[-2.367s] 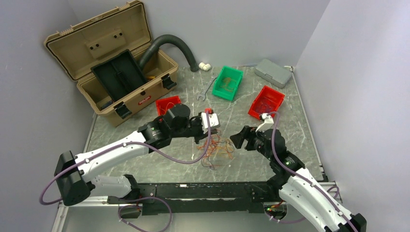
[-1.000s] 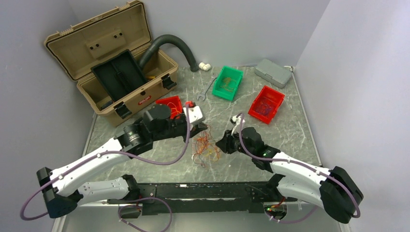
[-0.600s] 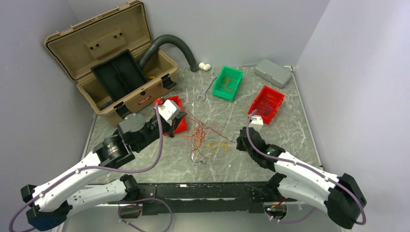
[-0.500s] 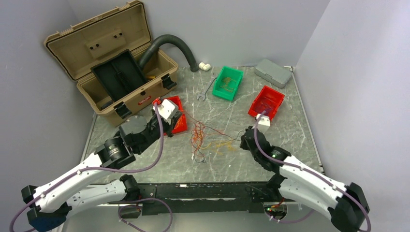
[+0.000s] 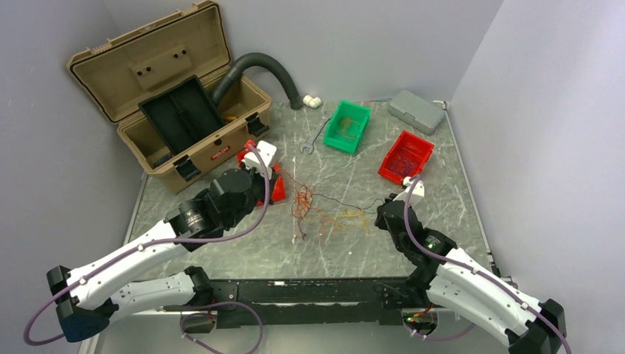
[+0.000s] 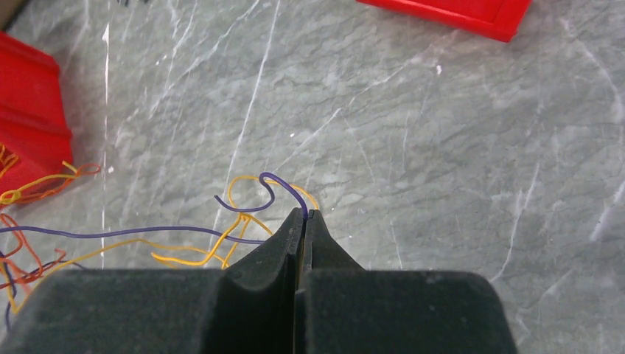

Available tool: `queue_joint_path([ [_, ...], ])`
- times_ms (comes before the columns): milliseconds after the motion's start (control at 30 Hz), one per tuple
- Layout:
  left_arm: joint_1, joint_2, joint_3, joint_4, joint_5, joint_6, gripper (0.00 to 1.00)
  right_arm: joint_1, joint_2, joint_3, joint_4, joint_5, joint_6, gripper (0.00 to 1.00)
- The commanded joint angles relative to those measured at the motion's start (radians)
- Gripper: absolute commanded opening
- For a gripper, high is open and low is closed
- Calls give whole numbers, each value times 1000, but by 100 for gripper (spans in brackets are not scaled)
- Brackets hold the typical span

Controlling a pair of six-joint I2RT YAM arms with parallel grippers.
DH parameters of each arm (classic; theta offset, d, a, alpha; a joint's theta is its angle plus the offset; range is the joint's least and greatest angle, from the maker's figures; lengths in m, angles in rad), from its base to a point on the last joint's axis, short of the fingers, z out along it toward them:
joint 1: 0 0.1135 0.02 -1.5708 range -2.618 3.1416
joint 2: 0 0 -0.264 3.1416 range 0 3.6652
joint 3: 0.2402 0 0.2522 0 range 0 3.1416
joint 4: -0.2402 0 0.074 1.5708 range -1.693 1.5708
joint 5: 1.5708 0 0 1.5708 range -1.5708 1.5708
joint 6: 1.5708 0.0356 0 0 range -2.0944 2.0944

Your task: Untangle the cables

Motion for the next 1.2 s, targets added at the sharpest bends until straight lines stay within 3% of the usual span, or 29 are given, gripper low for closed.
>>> queue_joint_path([
  [0, 3, -27, 23, 0, -122, -182, 0, -3, 9, 38, 70, -105, -94, 2],
  [100, 2, -60, -20, 51, -130, -184, 0, -2, 7, 24, 131, -188, -141, 13],
  [300, 3, -95, -58, 83, 44, -105, 0, -2, 2, -10, 306, -420, -279, 64],
  [433, 4, -121, -85, 131, 165, -41, 0, -1, 44, -25, 446, -605, -368, 77],
  [633, 3, -89, -29, 80, 259, 6, 0, 8, 189, -5, 635, -849, -441, 84],
  [900, 2, -65, 36, 61, 391, 25, 0, 36, 409, 60, 858, -970, -500, 86],
  [1167, 2, -68, 77, 78, 451, 24, 0, 66, 510, 85, 995, -1084, -512, 86],
])
